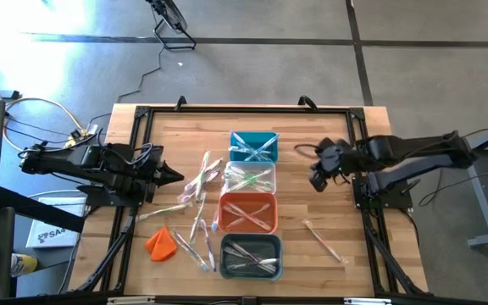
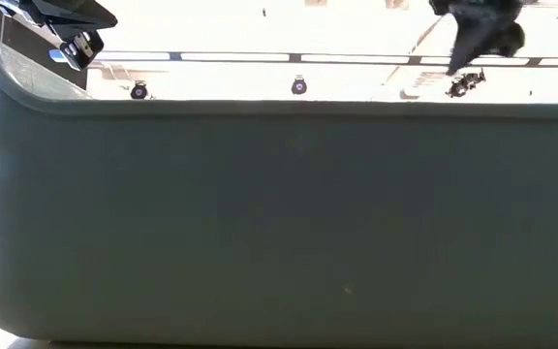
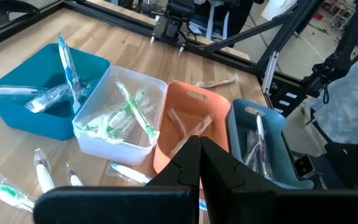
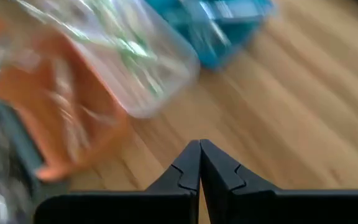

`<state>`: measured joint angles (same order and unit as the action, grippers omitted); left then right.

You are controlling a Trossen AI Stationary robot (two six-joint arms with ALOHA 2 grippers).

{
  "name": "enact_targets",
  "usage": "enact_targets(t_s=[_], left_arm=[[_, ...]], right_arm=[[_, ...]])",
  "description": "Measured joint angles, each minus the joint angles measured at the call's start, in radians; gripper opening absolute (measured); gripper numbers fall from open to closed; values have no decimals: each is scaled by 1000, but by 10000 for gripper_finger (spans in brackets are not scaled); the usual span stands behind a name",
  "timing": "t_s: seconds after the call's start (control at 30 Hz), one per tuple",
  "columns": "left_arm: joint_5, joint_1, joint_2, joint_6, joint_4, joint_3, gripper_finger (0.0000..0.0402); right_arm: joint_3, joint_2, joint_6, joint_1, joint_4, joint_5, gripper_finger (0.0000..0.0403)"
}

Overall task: Pick & Place Toothbrushes
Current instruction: Put the orange toothbrush into the orange bin

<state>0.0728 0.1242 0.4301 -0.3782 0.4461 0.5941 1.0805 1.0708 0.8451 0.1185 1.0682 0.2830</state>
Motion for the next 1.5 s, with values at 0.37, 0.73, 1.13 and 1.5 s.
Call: enact_targets(t_s=[0.37,0.73,1.13,1.5], left_arm=[[34,0,0,2,0,0,0],[43,0,0,3,0,0,0],[45,0,1,3,3,1,0],[44,0,2,3,3,1,0]], right_arm=[[10,81,414,181,207,-163,2],[9,146,391,291,199,-193,2],[-15,305,440,338,198,-330,111],[-16,429,490,450,17,-319,161]])
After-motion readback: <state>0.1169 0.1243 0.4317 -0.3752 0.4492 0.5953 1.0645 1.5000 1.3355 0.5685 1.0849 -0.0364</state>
